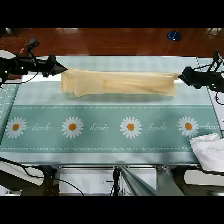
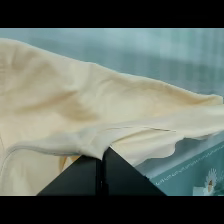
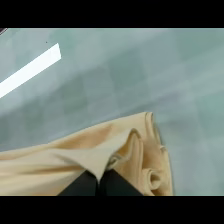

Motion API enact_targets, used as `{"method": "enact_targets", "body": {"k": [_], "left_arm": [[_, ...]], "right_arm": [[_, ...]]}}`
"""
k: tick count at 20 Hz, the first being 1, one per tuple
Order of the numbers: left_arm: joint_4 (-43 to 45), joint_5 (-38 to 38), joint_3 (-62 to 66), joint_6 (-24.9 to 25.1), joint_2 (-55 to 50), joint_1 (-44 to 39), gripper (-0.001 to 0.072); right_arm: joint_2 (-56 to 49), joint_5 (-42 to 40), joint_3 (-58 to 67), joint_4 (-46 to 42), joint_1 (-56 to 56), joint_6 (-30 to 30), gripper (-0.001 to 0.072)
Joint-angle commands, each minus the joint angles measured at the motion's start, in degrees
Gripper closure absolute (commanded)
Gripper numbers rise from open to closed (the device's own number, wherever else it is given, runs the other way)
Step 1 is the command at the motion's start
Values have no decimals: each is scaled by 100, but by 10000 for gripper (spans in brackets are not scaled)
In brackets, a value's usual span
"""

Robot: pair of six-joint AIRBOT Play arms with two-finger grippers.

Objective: Fold the shirts.

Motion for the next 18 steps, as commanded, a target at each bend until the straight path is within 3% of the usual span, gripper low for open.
{"method": "enact_targets", "body": {"k": [1,11,17,18], "left_arm": [[4,208,140,-26,-299,-2,679],[9,363,136,37,-654,-79,677],[7,369,136,33,-850,-79,670],[7,306,136,33,-887,-79,619]], "right_arm": [[-238,-323,7,-4,9,-17,696],[-450,-907,7,-20,516,-131,694],[-680,-490,4,-413,544,76,693],[-741,-339,4,-457,544,76,686]]}}
